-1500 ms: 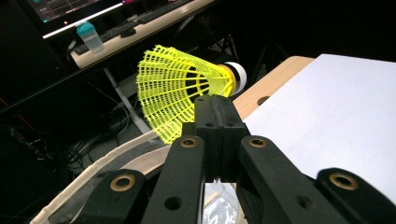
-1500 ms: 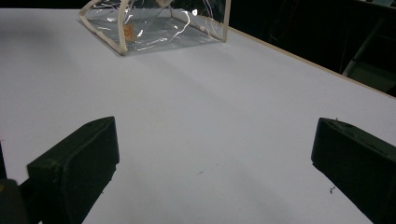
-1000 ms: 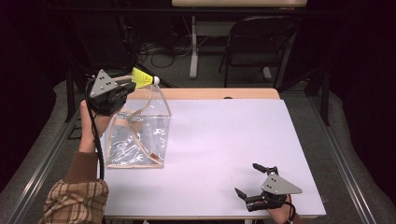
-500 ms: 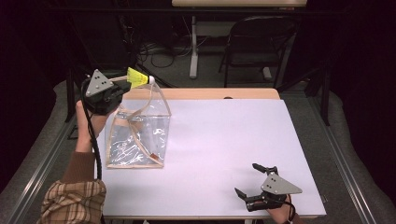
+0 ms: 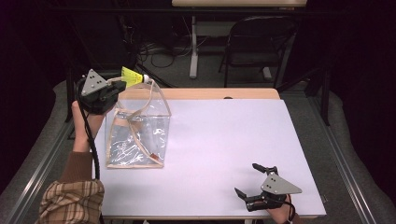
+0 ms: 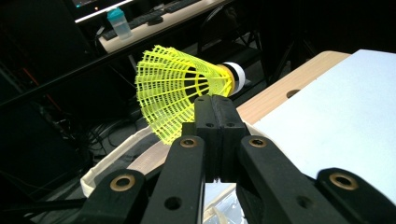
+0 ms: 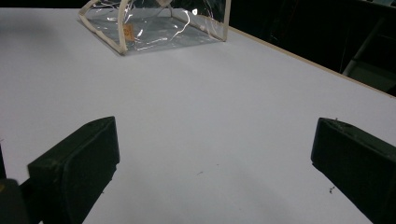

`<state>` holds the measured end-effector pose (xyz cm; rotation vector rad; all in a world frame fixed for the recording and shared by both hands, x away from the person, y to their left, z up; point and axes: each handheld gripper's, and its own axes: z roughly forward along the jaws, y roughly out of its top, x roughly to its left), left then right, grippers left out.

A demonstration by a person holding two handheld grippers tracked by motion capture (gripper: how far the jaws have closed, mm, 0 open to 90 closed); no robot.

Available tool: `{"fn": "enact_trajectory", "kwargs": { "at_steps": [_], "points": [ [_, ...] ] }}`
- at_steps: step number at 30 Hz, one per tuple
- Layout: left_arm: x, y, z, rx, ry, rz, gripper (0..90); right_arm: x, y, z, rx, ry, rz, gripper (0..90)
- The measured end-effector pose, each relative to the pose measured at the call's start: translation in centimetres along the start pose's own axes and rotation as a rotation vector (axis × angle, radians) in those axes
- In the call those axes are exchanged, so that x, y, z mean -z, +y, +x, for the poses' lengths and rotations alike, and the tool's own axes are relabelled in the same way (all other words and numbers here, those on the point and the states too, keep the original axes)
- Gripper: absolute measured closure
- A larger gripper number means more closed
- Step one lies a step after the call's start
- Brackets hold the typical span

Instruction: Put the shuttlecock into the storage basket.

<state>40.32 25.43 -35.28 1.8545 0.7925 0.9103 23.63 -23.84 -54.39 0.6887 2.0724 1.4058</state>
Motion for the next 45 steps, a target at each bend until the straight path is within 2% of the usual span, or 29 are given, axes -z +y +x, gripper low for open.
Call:
{"fn": "enact_trajectory", "kwargs": {
  "at_steps": [10,45],
  "points": [
    [-0.1,-0.3,0.2,0.004,0.018,0.009,90.0,0.0,0.0,0.0,0.0,0.0,0.0,0.5],
    [-1.3,-1.4,0.5,0.017,0.02,0.062,90.0,0.0,0.0,0.0,0.001,0.0,0.002,0.5]
  ]
}}
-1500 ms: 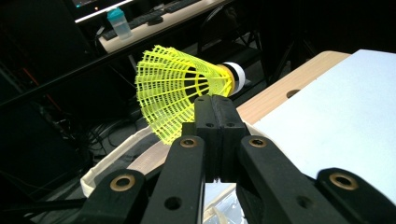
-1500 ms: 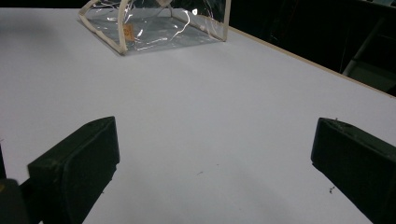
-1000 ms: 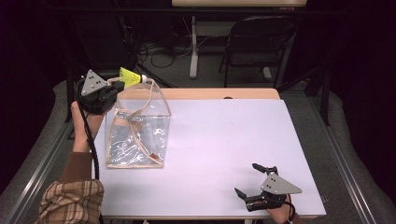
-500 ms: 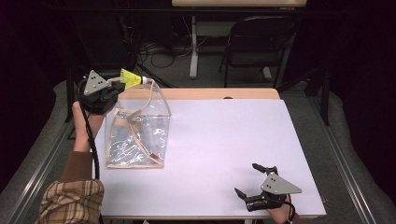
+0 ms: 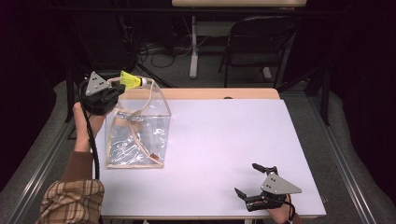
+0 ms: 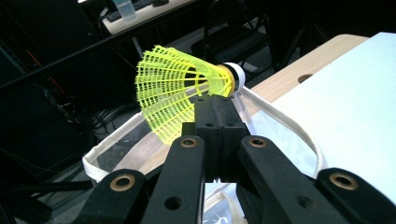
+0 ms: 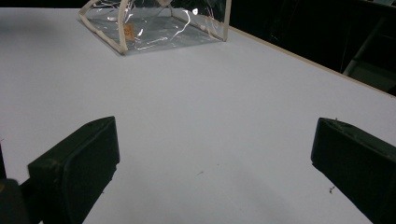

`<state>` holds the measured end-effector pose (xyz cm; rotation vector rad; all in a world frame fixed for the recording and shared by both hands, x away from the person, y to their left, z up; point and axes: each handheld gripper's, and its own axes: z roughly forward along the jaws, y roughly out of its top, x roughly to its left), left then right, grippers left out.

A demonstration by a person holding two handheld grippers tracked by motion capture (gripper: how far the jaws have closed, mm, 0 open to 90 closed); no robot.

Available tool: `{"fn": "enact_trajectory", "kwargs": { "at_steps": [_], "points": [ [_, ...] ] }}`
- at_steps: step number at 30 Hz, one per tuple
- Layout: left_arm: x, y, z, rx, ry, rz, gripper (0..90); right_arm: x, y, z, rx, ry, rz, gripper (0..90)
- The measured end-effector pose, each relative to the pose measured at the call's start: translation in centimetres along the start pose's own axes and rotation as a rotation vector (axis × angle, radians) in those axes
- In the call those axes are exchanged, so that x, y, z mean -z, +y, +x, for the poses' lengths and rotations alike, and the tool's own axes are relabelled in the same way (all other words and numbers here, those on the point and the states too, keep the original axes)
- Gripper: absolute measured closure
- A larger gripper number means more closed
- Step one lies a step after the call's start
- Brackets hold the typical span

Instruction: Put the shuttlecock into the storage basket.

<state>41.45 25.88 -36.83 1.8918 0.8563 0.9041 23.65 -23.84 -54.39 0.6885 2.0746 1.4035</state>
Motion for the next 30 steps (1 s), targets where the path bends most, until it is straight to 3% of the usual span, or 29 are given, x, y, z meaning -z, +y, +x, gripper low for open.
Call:
{"fn": "enact_trajectory", "kwargs": {
  "at_steps": [30],
  "points": [
    [-1.4,-1.0,-0.1,0.01,-0.021,0.05,90.0,0.0,0.0,0.0,0.002,0.0,-0.002,0.5]
  ]
}}
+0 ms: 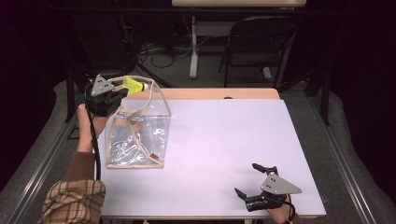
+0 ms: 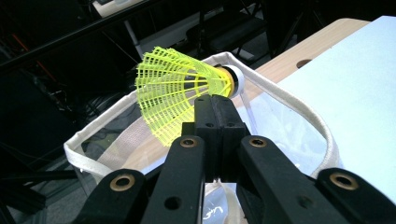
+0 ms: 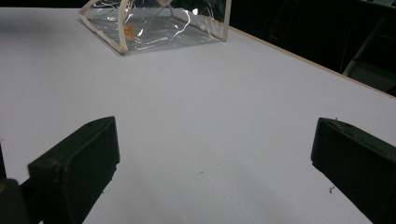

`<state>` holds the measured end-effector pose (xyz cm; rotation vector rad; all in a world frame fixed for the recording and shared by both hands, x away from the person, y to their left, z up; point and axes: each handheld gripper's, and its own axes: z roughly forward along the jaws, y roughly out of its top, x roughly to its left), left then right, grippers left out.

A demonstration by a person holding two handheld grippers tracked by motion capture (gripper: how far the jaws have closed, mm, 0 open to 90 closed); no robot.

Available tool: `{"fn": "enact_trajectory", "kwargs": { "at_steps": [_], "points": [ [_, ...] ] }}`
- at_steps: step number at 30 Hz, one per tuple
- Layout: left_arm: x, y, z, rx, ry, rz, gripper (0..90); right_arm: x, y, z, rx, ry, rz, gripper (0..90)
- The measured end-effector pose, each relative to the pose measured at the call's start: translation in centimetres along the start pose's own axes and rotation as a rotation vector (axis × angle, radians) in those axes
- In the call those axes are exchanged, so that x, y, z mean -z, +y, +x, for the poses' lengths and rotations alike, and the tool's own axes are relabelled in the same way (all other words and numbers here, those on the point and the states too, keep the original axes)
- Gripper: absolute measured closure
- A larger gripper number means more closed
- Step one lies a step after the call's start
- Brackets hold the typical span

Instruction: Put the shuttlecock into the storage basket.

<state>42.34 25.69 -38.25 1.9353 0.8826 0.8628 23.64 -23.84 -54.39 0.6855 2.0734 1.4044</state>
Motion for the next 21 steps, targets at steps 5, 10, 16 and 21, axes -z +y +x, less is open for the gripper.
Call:
{"fn": "enact_trajectory", "kwargs": {
  "at_steps": [5,10,16,21],
  "points": [
    [-0.3,-0.3,0.0,0.002,-0.007,0.011,90.0,0.0,0.0,0.0,-0.002,0.0,-0.001,0.5],
    [-0.8,-0.6,0.0,0.006,-0.011,0.027,90.0,0.0,0.0,0.0,-0.002,-0.001,0.0,0.5],
    [-1.2,-0.7,0.0,0.007,-0.021,0.042,90.0,0.0,0.0,0.0,-0.004,0.001,0.001,0.5],
    [-1.7,-0.9,0.0,0.011,-0.028,0.053,90.0,0.0,0.0,0.0,-0.003,0.0,0.0,0.5]
  ]
}}
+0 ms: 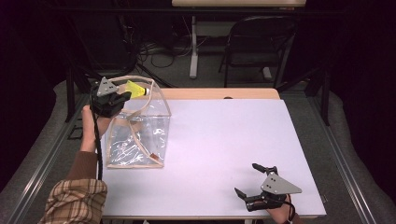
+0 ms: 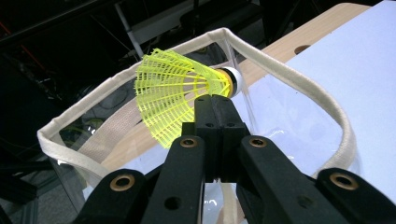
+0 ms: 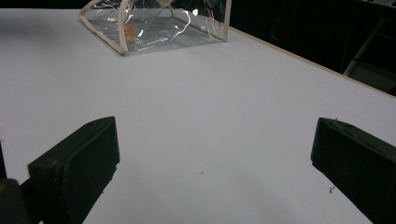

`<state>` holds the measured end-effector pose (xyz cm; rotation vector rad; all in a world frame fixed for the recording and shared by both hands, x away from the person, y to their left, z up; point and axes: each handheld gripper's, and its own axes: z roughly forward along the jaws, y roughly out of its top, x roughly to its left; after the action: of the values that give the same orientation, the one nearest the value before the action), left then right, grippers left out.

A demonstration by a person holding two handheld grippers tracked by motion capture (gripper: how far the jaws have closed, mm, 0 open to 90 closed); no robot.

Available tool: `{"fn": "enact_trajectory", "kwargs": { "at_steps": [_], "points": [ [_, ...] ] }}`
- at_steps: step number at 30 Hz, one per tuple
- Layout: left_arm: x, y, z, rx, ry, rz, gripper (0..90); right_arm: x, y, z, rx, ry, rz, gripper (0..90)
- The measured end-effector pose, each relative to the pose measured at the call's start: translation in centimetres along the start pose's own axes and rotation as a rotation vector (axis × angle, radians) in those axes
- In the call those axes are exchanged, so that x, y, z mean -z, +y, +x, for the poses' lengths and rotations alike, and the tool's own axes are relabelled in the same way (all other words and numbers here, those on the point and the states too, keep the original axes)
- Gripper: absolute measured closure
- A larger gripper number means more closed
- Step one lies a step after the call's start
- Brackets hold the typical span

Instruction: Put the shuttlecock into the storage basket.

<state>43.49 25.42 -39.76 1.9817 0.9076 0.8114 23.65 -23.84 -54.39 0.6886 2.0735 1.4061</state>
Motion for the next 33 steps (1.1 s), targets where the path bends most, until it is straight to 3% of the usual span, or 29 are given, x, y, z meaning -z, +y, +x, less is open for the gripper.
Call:
{"fn": "enact_trajectory", "kwargs": {
  "at_steps": [33],
  "points": [
    [-2.0,-0.8,0.1,0.009,-0.029,0.058,90.0,0.0,0.0,0.0,0.001,0.002,-0.002,0.6]
  ]
}}
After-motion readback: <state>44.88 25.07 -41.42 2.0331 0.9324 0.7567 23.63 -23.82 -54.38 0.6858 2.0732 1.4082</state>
